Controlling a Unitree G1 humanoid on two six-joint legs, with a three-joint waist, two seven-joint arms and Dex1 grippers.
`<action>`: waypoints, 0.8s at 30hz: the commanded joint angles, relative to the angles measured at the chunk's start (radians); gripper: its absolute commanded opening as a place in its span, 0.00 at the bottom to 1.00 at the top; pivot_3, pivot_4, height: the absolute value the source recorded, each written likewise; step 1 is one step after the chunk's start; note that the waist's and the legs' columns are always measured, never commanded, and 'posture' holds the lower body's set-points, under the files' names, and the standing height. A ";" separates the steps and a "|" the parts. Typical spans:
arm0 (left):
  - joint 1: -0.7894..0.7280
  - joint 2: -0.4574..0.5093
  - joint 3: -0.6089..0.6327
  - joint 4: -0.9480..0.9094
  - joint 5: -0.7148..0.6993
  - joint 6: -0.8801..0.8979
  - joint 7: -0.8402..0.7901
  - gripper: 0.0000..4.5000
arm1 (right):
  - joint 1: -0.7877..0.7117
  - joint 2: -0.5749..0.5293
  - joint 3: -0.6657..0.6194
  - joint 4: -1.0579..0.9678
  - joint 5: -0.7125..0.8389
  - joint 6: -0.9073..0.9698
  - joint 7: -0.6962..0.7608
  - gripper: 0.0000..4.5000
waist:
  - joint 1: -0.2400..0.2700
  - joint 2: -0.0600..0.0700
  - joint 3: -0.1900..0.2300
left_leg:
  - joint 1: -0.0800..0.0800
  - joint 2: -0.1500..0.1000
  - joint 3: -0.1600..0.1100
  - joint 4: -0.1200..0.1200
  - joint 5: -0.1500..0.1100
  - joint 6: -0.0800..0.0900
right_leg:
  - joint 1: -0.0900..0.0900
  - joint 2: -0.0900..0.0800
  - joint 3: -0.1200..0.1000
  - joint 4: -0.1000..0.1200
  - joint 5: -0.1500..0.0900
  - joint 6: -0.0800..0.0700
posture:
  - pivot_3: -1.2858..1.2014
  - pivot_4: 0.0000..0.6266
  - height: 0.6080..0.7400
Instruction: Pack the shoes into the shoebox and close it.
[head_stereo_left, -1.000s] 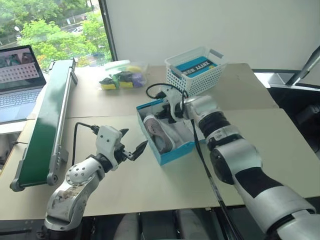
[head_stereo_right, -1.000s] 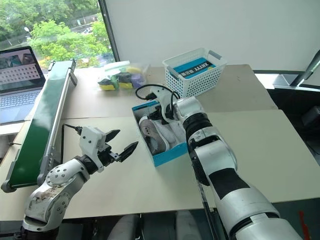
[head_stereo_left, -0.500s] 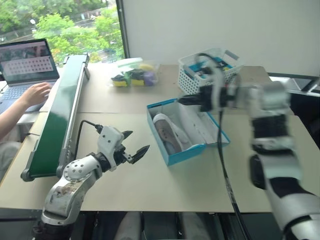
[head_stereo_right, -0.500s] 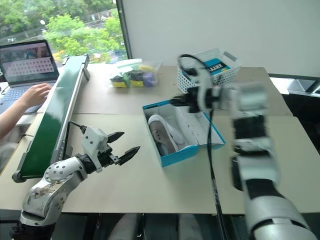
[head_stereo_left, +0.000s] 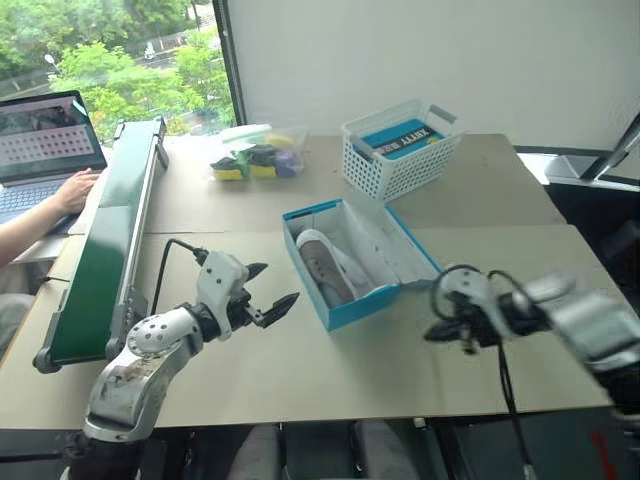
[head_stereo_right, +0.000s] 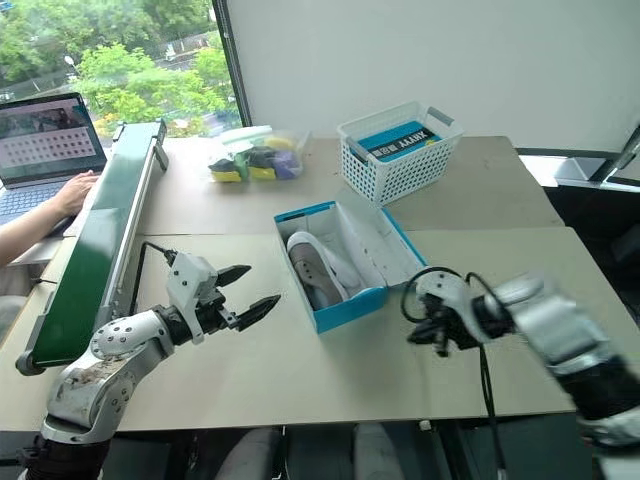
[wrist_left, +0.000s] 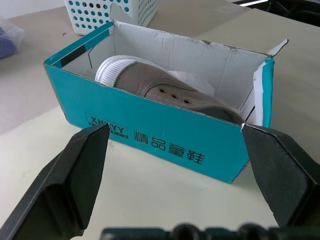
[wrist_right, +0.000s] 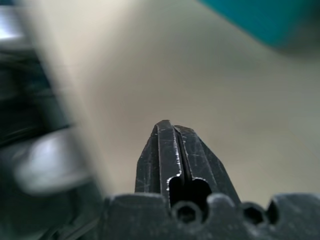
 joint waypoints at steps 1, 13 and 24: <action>-0.005 0.016 0.027 -0.021 -0.014 -0.014 -0.009 1.00 | 0.025 0.046 -0.030 0.051 -0.114 -0.019 -0.211 0.00 | 0.010 0.002 0.001 | -0.001 -0.001 0.000 0.000 0.000 0.000 | 0.000 -0.001 0.000 0.000 0.000 0.000 | 0.52 0.24 0.88; -0.009 0.037 0.032 -0.032 -0.030 0.007 -0.006 1.00 | 0.009 0.673 -0.735 0.068 0.061 0.191 -0.834 0.00 | 0.023 -0.001 -0.001 | -0.003 -0.002 -0.003 -0.001 -0.001 -0.001 | -0.001 -0.001 0.000 0.000 0.003 -0.005 | 0.52 0.24 0.88; -0.030 0.053 0.027 -0.022 -0.033 0.010 -0.016 1.00 | -0.152 1.059 -1.240 0.158 0.632 0.099 -1.027 0.00 | 0.024 0.002 0.000 | -0.003 -0.002 -0.003 -0.002 -0.001 -0.001 | -0.001 -0.002 -0.001 0.001 0.003 -0.005 | 0.52 0.24 0.88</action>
